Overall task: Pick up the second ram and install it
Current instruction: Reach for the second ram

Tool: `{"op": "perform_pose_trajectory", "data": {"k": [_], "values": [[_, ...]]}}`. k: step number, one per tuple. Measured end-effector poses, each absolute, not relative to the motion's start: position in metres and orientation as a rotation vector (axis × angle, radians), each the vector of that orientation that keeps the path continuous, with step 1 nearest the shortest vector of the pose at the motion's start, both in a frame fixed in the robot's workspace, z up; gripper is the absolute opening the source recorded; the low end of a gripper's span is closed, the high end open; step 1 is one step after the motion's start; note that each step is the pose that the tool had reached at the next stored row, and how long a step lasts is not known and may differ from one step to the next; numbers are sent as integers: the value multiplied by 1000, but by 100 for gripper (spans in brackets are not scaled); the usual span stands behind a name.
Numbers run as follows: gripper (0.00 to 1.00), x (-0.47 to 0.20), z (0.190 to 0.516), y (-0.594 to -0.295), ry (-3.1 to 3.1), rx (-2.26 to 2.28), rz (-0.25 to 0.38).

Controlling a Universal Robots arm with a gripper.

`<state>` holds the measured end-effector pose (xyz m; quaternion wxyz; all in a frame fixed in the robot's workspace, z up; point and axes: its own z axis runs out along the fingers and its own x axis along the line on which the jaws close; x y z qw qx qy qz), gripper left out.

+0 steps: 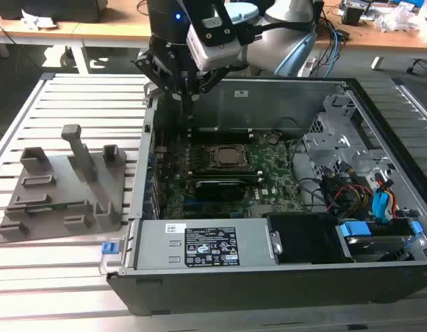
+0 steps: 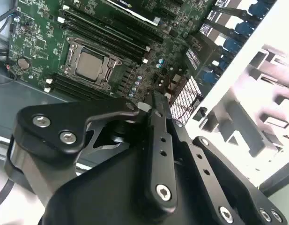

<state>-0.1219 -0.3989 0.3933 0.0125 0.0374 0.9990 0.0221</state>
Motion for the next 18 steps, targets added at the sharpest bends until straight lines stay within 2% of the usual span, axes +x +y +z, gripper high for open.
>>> {"op": "perform_pose_trajectory", "data": {"k": [18], "values": [[11,-192,393,-399,3114,117,69]]}}
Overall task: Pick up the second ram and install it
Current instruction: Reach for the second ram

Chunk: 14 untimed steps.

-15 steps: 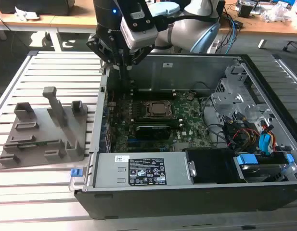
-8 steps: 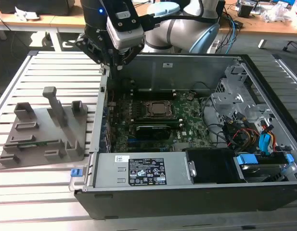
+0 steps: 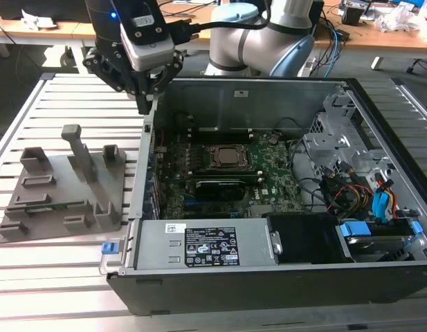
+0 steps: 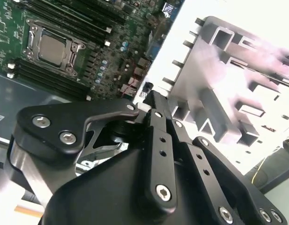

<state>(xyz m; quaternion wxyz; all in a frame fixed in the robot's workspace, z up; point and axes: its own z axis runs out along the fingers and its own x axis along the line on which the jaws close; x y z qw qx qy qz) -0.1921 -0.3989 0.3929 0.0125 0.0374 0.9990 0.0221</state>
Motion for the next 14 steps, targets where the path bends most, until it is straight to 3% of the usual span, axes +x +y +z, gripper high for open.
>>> {"op": "perform_pose_trajectory", "data": {"k": [14], "values": [[11,-238,392,-399,3114,117,69]]}}
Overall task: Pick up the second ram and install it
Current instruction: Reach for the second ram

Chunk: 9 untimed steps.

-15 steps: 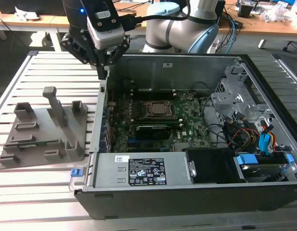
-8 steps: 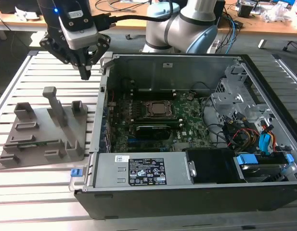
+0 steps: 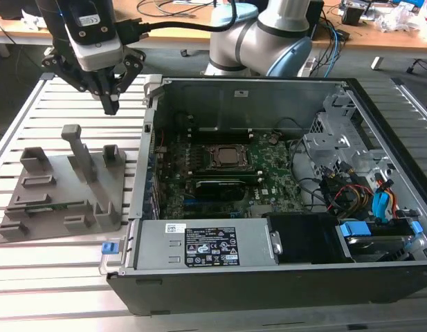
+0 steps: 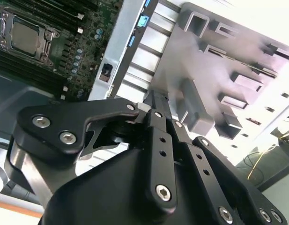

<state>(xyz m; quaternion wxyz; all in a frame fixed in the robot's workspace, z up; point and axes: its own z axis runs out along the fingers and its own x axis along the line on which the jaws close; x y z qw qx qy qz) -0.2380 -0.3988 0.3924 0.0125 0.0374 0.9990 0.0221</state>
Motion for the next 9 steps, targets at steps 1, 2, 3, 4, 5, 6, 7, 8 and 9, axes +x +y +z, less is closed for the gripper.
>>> {"op": "perform_pose_trajectory", "data": {"k": [1,2,3,4,5,6,7,8,9], "values": [[11,-240,392,-399,3114,117,69],[11,-242,392,-399,3114,117,69],[11,-244,392,-399,3114,117,69],[11,-245,392,-399,3114,116,69],[11,-246,392,-399,3114,117,69],[11,-247,392,-399,3114,117,69],[11,-248,392,-399,3114,117,69],[11,-251,392,-399,3114,117,69],[11,-253,392,-399,3114,117,69]]}}
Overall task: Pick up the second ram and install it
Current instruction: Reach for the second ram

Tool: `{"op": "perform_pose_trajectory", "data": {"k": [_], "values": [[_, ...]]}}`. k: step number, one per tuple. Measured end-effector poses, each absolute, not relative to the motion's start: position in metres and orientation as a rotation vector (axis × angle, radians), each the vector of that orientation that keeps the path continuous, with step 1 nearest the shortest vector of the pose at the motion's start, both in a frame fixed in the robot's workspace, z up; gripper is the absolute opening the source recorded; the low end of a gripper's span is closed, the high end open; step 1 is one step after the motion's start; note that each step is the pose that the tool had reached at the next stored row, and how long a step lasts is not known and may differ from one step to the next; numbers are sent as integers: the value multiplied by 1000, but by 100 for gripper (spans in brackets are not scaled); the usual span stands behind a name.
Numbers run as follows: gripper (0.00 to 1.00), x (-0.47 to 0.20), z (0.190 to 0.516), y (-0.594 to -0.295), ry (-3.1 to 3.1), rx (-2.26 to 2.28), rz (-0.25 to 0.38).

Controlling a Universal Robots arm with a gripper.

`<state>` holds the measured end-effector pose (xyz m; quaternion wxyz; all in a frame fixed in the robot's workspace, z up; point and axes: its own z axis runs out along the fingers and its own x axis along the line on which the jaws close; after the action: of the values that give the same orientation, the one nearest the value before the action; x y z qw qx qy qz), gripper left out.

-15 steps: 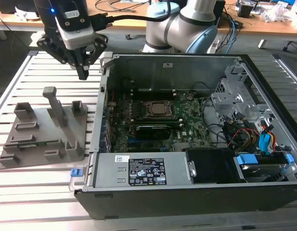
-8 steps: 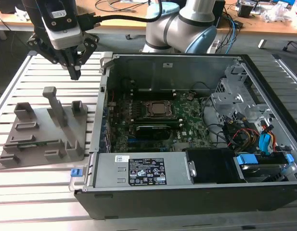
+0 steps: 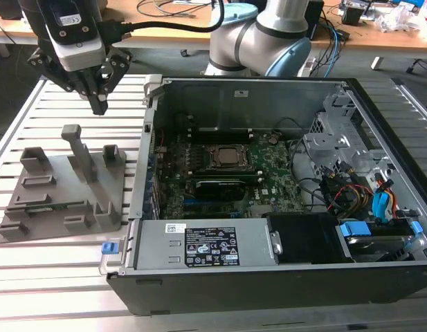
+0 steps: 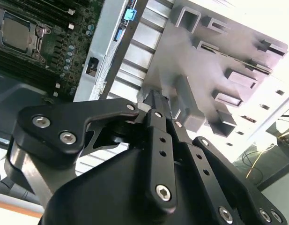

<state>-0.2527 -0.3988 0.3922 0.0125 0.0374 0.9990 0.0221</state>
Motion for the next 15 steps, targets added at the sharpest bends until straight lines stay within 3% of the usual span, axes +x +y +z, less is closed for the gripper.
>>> {"op": "perform_pose_trajectory", "data": {"k": [15], "values": [[11,-300,391,-399,3114,117,69]]}}
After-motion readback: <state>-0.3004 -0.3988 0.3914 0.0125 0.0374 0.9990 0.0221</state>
